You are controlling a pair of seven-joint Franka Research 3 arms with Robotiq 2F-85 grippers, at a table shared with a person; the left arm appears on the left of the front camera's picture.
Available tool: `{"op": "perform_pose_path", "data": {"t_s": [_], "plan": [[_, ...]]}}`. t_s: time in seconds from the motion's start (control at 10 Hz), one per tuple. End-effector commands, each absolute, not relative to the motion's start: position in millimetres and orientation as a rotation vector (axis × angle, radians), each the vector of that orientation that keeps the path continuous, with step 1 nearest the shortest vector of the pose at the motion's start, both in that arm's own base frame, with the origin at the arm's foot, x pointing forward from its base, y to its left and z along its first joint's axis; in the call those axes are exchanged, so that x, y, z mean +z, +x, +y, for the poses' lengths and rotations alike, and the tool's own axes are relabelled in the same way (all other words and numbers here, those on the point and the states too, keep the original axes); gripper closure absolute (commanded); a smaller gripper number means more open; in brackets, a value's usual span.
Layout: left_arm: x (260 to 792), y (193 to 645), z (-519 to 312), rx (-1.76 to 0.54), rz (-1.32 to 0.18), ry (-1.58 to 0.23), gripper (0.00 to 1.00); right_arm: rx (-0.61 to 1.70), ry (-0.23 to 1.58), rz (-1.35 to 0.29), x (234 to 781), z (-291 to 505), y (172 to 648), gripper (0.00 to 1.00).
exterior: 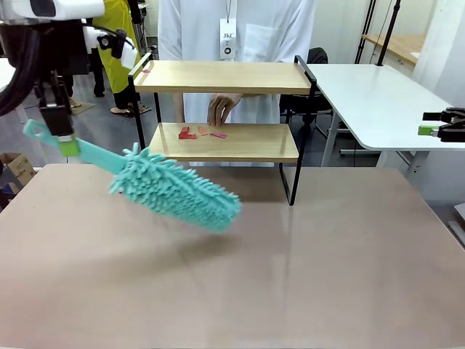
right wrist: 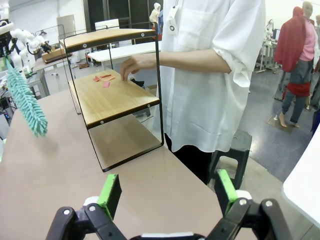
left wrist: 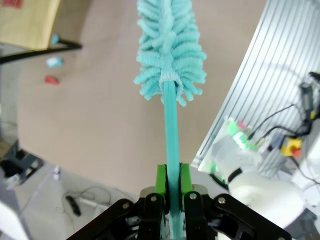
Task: Clean the shelf.
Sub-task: Clean the specific section of the Shelf indicated by the human with the Duster.
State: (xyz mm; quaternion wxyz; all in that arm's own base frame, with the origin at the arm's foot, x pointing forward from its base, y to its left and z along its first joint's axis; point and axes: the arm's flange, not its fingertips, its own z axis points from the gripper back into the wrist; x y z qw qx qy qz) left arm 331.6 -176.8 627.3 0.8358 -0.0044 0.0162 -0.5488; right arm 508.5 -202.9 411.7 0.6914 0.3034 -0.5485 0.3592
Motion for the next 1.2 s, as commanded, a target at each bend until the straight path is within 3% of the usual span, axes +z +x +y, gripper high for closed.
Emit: {"op": "perform_pose_path", "data": {"t_s": [0.0, 0.4, 1.1], "plan": [[627, 332, -185, -1.110, -0.041, -0.177, 0.87, 0.802, 0.670, -1.232, 415, -201, 510, 0.00], [642, 310, -237, -0.824, -0.133, -0.331, 0.87, 0.802, 0.670, -1.232, 415, -201, 510, 0.00], [649, 309, -327, -0.363, -0.294, -0.142, 0.87, 0.802, 0.670, -1.232, 415, -201, 510, 0.00]]}}
